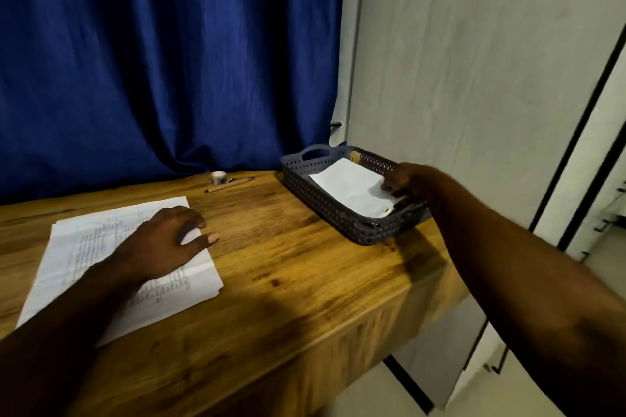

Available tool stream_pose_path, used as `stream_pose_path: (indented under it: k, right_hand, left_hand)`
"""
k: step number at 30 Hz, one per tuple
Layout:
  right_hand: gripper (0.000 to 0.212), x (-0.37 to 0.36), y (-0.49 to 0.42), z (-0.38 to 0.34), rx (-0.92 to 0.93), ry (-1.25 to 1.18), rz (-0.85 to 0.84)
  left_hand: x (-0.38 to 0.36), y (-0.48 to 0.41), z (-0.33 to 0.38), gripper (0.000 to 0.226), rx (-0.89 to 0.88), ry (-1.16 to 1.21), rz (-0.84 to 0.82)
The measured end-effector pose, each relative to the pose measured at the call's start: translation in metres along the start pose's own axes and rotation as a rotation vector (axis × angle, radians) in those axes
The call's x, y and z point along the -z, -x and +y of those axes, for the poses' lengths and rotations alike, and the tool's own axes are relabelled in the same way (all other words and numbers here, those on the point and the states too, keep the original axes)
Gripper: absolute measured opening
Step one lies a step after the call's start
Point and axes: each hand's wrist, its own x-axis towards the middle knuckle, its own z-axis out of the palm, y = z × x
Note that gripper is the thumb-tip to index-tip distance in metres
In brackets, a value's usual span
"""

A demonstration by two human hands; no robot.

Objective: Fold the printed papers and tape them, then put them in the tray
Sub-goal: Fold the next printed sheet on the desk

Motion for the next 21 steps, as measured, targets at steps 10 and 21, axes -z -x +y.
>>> stream_pose_path:
  k: [10,21]
  right_hand:
    - [0.042,-0.009,-0.016,-0.001,0.053,0.389,0.02]
    - [0.034,-0.01,-0.015,0.0,0.065,0.526,0.051]
  left_hand:
    - [-0.027,-0.052,0.107,0.048,-0.143,-0.065,-0.104]
    - [-0.08,-0.056,0.146,0.062,-0.083,-0.076,-0.028]
